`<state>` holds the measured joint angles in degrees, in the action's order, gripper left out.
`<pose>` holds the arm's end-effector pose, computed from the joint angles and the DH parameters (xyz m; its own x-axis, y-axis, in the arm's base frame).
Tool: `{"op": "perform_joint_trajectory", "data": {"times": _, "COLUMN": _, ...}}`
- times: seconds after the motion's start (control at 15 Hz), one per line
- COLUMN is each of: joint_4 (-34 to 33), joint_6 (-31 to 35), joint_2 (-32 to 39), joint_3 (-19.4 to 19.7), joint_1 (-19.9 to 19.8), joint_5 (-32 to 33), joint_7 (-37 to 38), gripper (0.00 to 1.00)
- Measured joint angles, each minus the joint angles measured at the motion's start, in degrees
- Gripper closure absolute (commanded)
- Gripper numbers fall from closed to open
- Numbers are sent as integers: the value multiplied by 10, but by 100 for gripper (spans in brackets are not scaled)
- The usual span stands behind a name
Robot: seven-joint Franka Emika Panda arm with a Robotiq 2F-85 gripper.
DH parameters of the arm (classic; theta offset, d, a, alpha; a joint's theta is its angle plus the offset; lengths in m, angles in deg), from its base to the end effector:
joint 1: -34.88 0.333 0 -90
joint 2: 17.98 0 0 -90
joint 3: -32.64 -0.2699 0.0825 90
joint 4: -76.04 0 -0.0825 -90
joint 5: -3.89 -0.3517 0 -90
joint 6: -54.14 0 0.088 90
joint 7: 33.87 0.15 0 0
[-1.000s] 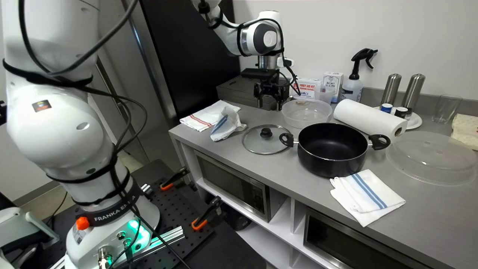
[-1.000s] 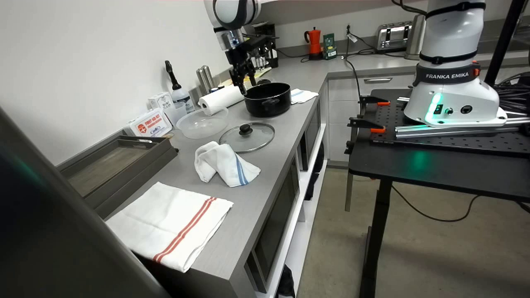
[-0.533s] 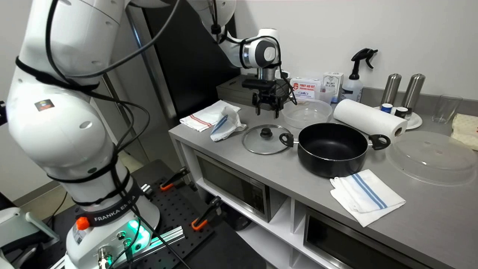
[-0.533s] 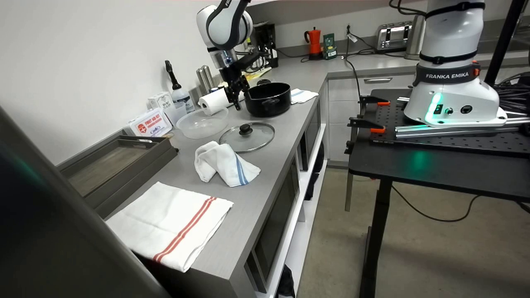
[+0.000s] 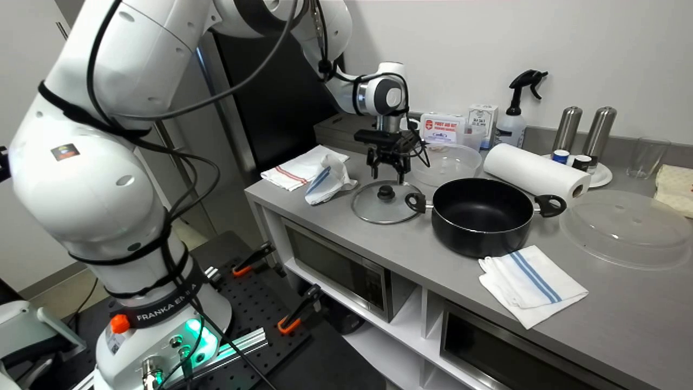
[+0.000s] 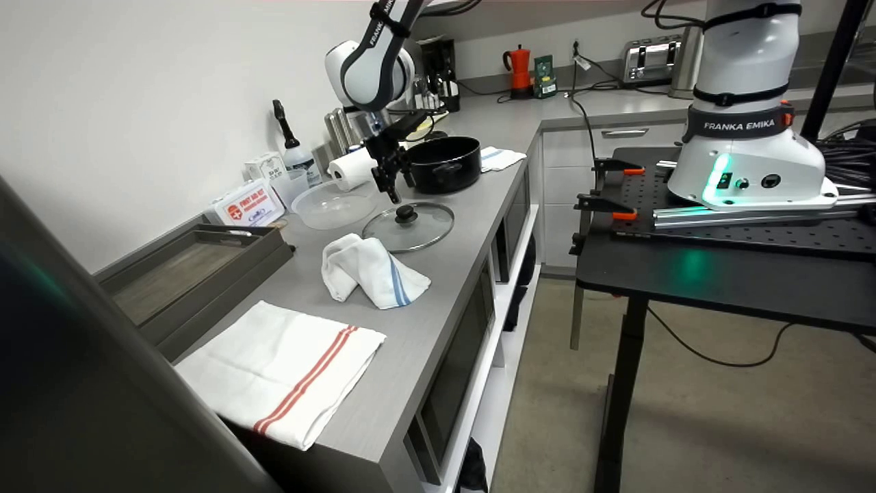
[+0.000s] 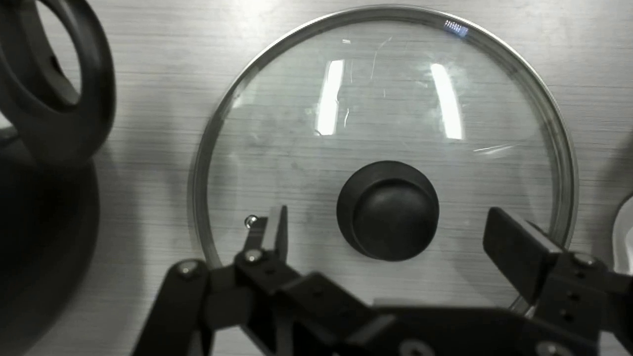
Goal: Pick up the lid from the counter and put it on the pot
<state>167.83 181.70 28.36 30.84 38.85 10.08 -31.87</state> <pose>0.6053 0.0537 0.0895 0.9754 0.1243 -0.1822 0.1364 -0.9891 0.0558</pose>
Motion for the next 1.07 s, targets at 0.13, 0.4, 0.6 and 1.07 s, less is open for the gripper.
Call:
{"op": "perform_joint_trajectory", "data": {"times": 0.13, "joint_4": -13, "joint_6": 0, "joint_2": 15, "joint_3": 0, "joint_1": 0, "joint_5": -1, "joint_7": 0, "gripper": 0}}
{"op": "perform_joint_trajectory", "data": {"times": 0.4, "joint_4": -40, "joint_6": 0, "joint_2": 42, "joint_3": -1, "joint_1": 0, "joint_5": -3, "joint_7": 0, "gripper": 0}}
{"op": "perform_joint_trajectory", "data": {"times": 0.6, "joint_4": -56, "joint_6": 0, "joint_2": 59, "joint_3": -2, "joint_1": 0, "joint_5": -5, "joint_7": 0, "gripper": 0}}
{"op": "perform_joint_trajectory", "data": {"times": 1.07, "joint_4": -80, "joint_6": 0, "joint_2": 85, "joint_3": -2, "joint_1": -2, "joint_5": -11, "joint_7": 0, "gripper": 40}}
